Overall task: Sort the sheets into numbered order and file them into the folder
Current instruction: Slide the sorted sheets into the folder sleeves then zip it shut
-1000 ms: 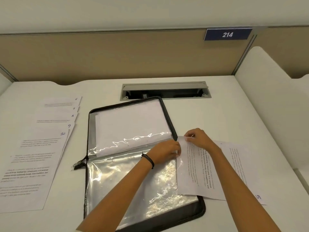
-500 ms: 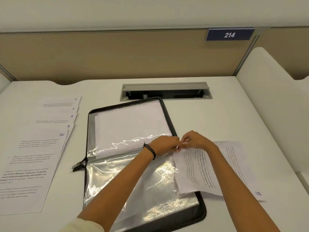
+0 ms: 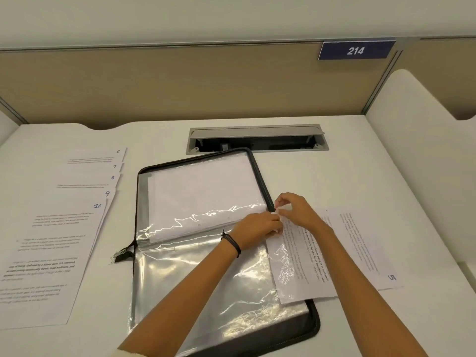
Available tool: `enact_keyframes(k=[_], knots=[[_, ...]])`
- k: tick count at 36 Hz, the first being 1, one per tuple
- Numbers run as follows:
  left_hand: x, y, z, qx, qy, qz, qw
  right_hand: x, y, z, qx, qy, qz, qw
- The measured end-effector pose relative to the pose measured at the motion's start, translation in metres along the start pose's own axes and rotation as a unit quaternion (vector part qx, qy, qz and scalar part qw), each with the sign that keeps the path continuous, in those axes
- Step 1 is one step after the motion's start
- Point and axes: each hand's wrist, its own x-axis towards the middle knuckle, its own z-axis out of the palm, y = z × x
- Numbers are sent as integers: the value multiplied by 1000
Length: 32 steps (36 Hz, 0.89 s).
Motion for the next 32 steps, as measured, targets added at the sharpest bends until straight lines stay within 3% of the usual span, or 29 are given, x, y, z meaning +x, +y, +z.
enact_keyframes(k=[6,11,15,19,32], knots=[[-17,-9,19,8,68,8,998,-24,35,-19,5,168,21,986],[-35,-11,33,13,112,-31,993,-59,80,-26,-22,242,85,966],[-45,-6,42,18,119,-63,991,-87,108,-26,-42,268,167,948],[-48,-4,47,-9,77,-98,992,-106,124,-31,-63,293,225,927],[-48,-3,48,-27,34,-127,991,-128,118,-46,34,286,233,929]])
